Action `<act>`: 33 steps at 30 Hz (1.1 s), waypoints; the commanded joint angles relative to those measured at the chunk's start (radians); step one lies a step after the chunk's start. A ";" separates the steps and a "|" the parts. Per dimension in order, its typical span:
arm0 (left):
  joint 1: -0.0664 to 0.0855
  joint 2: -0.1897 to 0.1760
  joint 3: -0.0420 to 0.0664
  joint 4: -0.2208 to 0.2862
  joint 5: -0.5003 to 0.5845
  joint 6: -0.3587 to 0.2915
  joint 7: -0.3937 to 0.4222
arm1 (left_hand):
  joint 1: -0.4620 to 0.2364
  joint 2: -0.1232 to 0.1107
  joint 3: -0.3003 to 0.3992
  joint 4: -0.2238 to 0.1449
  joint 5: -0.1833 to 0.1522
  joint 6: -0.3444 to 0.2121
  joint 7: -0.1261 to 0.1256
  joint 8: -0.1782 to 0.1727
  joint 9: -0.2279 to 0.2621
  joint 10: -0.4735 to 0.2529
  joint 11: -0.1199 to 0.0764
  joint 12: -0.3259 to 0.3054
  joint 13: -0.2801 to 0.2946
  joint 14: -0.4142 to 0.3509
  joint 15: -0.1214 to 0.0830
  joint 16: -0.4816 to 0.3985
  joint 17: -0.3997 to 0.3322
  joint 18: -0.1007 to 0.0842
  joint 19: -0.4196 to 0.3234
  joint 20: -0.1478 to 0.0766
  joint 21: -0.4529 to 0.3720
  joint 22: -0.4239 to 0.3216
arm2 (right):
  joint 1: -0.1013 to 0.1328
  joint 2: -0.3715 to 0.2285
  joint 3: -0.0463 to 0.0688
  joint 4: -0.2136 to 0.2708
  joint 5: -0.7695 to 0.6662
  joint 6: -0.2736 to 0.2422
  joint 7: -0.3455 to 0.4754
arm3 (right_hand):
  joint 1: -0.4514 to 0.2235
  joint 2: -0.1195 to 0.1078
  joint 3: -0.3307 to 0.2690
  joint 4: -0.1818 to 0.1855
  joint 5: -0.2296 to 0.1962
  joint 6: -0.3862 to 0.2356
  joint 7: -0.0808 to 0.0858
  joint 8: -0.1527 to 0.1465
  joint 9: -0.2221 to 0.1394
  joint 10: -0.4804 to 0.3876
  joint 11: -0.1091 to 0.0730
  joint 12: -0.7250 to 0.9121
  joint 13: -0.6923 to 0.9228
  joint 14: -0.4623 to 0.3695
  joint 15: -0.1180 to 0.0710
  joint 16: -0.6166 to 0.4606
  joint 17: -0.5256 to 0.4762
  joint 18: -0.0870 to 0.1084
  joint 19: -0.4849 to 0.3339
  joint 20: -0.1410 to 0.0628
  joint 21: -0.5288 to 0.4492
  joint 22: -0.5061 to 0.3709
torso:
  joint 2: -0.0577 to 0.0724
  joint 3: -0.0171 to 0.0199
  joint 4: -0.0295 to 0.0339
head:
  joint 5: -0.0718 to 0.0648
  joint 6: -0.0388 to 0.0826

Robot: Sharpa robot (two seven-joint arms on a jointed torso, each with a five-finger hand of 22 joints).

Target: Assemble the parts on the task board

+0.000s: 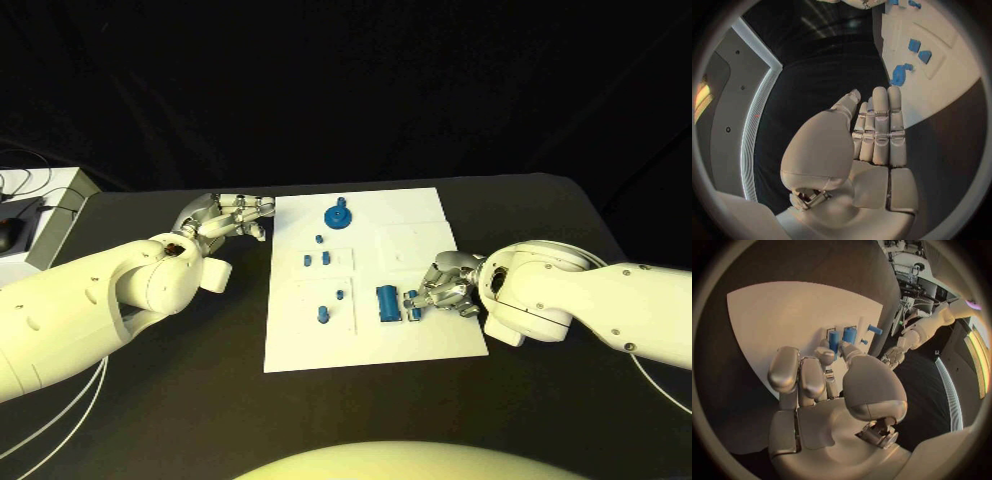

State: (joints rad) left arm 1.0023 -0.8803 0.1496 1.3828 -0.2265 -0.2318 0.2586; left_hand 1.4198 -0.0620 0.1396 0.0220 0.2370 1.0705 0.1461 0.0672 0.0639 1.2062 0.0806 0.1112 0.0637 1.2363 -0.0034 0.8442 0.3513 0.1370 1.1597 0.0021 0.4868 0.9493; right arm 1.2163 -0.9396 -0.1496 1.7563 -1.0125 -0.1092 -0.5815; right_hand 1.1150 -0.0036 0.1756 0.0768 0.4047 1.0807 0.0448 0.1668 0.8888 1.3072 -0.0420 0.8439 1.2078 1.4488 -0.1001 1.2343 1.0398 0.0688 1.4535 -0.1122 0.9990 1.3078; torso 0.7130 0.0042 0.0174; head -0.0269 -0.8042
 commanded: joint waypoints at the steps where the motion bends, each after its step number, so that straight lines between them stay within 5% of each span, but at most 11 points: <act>1: 0.000 -0.001 0.001 0.003 0.004 0.010 0.003 | 0.002 0.007 -0.001 -0.003 0.005 -0.004 0.000 -0.002 0.000 -0.007 0.000 0.004 -0.001 -0.004 0.004 -0.001 -0.001 0.002 0.002 0.000 -0.002 0.002 | -0.008 0.004 -0.002 -0.001 -0.023 0.023 0.005 | 0.000 0.006 0.289 -0.296 0.004 0.003 0.000 0.003 -0.003 0.009 -0.002 0.000 0.000 0.001 -0.001 -0.004 -0.001 -0.010 -0.003 0.000 -0.005 0.128 | 0.001 0.0012 -0.0001 | 0.003 -0.002; 12: 0.000 -0.002 0.001 0.003 0.004 0.010 0.002 | 0.002 0.007 -0.001 -0.003 0.005 -0.004 0.000 -0.002 0.000 -0.007 0.000 0.004 -0.001 -0.004 0.004 -0.001 -0.001 0.002 0.002 0.000 -0.002 0.002 | -0.014 0.005 -0.002 -0.005 -0.054 0.015 0.000 | 0.008 -0.005 0.247 -0.283 0.004 0.004 -0.009 0.000 -0.012 0.009 -0.004 -0.004 -0.005 0.000 -0.002 -0.007 -0.004 -0.011 -0.004 -0.001 -0.011 0.127 | 0.000 0.0016 -0.0007 | 0.005 -0.004; 17: 0.000 -0.002 0.001 0.002 0.004 0.010 0.001 | 0.000 0.006 -0.002 -0.003 0.005 -0.005 0.000 -0.002 0.000 -0.008 0.001 0.004 -0.001 -0.004 0.005 -0.001 -0.002 0.002 0.002 0.000 -0.002 0.001 | -0.015 0.007 -0.002 -0.009 -0.063 0.003 -0.001 | 0.021 -0.005 0.144 -0.246 -0.006 0.026 -0.026 -0.015 -0.047 0.005 -0.011 -0.003 -0.002 0.001 -0.006 -0.009 -0.005 -0.014 -0.002 -0.004 -0.015 0.127 | 0.001 0.0015 -0.0007 | 0.005 -0.004; 27: 0.000 -0.003 0.001 0.002 0.004 0.009 0.000 | 0.000 0.006 -0.002 -0.002 0.005 -0.006 0.001 -0.002 0.000 -0.008 0.001 0.004 -0.001 -0.004 0.005 -0.001 -0.002 0.002 0.002 0.001 -0.002 0.001 | -0.016 0.005 -0.002 -0.009 -0.066 -0.037 0.008 | 0.006 -0.005 -0.099 -0.121 -0.127 0.052 -0.020 -0.022 -0.076 0.002 -0.005 -0.002 -0.003 0.001 -0.002 -0.009 -0.006 -0.015 0.001 -0.004 -0.023 0.126 | 0.001 0.0010 -0.0007 | 0.006 -0.003; 33: 0.000 -0.004 0.001 0.002 0.004 0.009 -0.001 | 0.000 0.006 -0.002 -0.002 0.005 -0.006 0.001 -0.002 0.000 -0.008 0.001 0.004 -0.001 -0.004 0.005 -0.001 -0.002 0.002 0.002 0.001 -0.002 0.001 | -0.017 0.002 -0.002 -0.006 -0.062 -0.055 0.015 | -0.006 0.001 -0.218 -0.056 -0.133 0.049 -0.016 -0.017 -0.069 0.003 -0.002 0.000 -0.005 0.002 0.000 -0.008 -0.006 -0.014 0.003 -0.001 -0.024 0.127 | 0.000 0.0005 -0.0006 | 0.008 -0.003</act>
State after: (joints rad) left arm 1.0022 -0.8845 0.1496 1.3826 -0.2263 -0.2319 0.2544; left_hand 1.4198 -0.0620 0.1396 0.0220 0.2370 1.0705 0.1460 0.0672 0.0639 1.2063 0.0806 0.1112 0.0637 1.2363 -0.0034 0.8442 0.3505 0.1369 1.1596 0.0021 0.4868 0.9498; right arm 1.2023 -0.9369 -0.1507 1.7497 -1.0647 -0.1448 -0.5749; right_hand 1.1297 0.0042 -0.0361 0.0182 0.2778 1.1285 0.0218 0.1457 0.8189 1.3073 -0.0517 0.8439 1.2035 1.4488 -0.1001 1.2306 1.0352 0.0688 1.4535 -0.1122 0.9777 1.3075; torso 0.7134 0.0053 0.0169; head -0.0191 -0.8072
